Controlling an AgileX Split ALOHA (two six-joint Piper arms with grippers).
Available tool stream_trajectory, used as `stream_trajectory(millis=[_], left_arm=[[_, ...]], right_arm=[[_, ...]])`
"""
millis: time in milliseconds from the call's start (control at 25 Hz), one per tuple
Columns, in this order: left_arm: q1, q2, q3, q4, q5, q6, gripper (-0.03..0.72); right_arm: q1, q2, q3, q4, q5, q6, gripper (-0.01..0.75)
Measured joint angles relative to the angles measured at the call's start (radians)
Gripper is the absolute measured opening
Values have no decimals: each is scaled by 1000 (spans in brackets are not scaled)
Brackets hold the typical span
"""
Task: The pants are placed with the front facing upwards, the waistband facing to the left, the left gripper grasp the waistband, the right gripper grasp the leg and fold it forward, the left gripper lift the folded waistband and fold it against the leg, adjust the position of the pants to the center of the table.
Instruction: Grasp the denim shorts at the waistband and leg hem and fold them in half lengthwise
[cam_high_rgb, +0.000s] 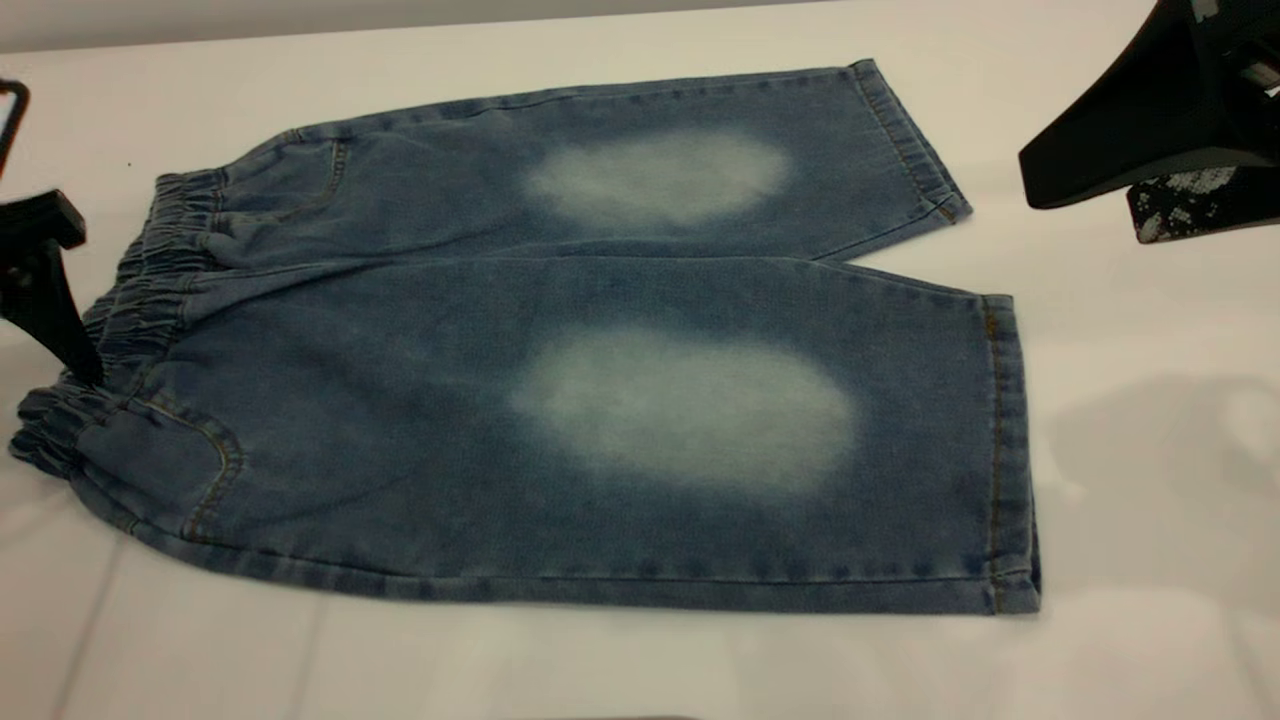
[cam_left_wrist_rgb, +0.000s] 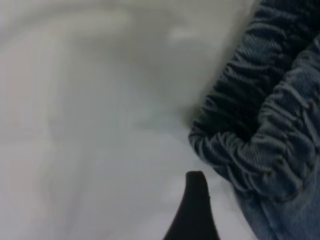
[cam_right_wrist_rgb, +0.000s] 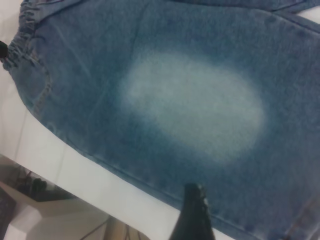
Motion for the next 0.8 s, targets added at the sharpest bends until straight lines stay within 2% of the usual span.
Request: stream_trajectory(millis=[560, 680, 800], left_arm=[[0, 119, -6, -2, -78, -9, 544], [0, 131, -6, -8, -90, -8, 486], [0, 139, -8, -21, -94, -7, 360]], right_arm=[[0, 0, 0, 1, -5, -8, 497], [0, 0, 0, 1, -5, -8, 497], [0, 0, 0, 1, -10, -8, 497]])
